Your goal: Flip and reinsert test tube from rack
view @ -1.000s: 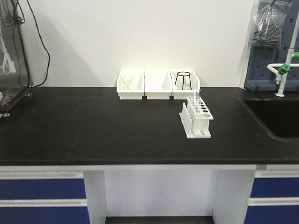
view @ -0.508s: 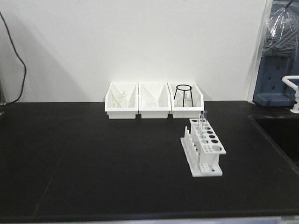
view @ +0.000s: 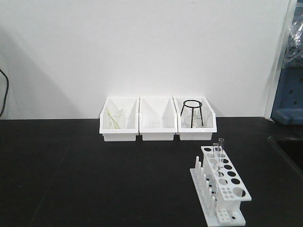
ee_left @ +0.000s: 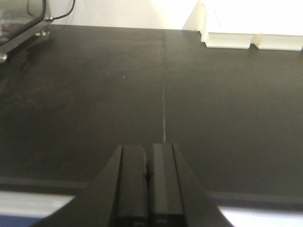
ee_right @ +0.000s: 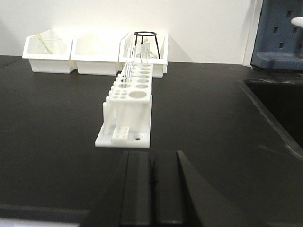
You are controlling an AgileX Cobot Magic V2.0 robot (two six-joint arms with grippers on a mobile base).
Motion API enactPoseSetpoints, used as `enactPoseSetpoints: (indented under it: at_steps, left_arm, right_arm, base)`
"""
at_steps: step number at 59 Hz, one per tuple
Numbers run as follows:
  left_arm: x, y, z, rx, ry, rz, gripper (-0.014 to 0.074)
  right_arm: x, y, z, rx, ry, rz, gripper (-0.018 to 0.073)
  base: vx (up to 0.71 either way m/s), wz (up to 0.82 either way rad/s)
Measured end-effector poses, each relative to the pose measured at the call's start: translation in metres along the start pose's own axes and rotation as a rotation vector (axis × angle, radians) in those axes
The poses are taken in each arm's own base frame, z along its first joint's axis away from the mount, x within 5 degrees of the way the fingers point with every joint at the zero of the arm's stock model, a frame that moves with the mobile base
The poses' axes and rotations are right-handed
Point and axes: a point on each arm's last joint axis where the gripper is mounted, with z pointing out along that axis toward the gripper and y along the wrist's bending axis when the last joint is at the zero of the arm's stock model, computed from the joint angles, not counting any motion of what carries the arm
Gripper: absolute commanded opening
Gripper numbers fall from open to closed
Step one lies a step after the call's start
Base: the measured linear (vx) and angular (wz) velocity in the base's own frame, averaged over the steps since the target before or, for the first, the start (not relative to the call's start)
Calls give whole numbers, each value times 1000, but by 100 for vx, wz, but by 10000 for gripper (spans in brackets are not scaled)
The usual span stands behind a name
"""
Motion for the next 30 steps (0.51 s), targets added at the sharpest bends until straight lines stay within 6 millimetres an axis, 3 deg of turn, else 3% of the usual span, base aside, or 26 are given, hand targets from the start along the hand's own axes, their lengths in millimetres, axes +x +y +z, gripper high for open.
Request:
enactPoseSetpoints:
  at_steps: [30]
  left_arm:
    - [0, 0, 0, 0, 0, 0, -6]
  right_arm:
    - [0, 0, 0, 0, 0, 0, -11]
  base:
    - [24, 2]
